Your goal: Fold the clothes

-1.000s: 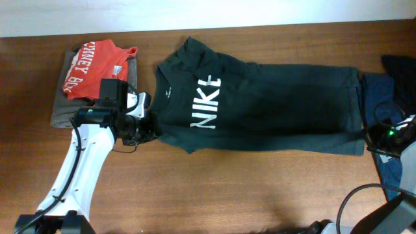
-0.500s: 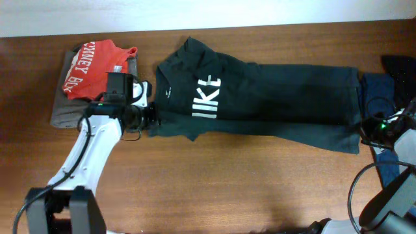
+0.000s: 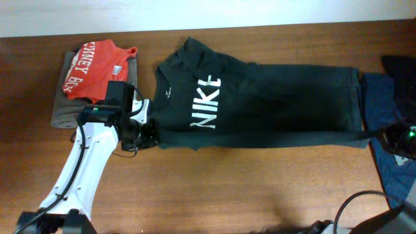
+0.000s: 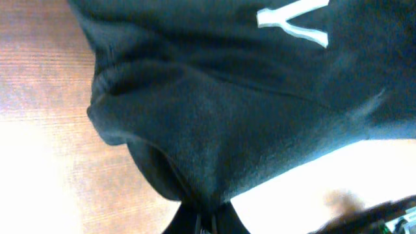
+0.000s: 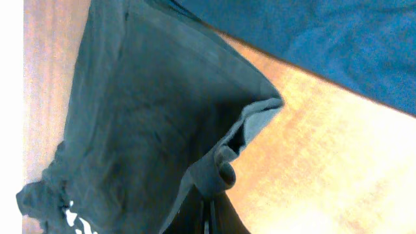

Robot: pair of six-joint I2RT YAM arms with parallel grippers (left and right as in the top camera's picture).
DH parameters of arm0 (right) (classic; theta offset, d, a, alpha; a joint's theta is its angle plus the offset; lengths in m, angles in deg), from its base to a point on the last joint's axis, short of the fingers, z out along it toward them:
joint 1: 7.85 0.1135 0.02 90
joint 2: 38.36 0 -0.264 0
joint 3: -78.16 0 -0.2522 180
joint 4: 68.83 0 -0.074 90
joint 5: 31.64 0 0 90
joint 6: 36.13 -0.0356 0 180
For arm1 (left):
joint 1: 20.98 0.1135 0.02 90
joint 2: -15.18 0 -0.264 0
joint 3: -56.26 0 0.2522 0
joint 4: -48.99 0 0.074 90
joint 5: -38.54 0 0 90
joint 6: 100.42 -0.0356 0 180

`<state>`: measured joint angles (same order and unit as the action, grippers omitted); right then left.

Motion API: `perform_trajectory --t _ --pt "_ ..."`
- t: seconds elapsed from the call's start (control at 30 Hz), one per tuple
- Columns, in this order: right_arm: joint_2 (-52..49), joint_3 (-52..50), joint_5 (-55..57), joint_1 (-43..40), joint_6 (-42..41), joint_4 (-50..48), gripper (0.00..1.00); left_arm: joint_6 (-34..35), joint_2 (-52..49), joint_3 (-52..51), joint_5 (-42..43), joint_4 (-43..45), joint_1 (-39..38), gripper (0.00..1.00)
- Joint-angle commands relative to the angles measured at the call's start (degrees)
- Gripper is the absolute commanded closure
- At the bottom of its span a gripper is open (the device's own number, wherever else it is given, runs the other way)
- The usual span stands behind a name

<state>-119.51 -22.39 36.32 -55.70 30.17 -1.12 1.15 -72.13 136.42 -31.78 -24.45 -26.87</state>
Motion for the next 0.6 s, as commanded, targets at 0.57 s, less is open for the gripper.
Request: perform_trajectory --t 0.57 --pt "0.7 0.8 5.2 -0.1 2.3 2.6 0.96 2.2 0.2 -5.9 -3.2 -4.8 -3.8 0.93"
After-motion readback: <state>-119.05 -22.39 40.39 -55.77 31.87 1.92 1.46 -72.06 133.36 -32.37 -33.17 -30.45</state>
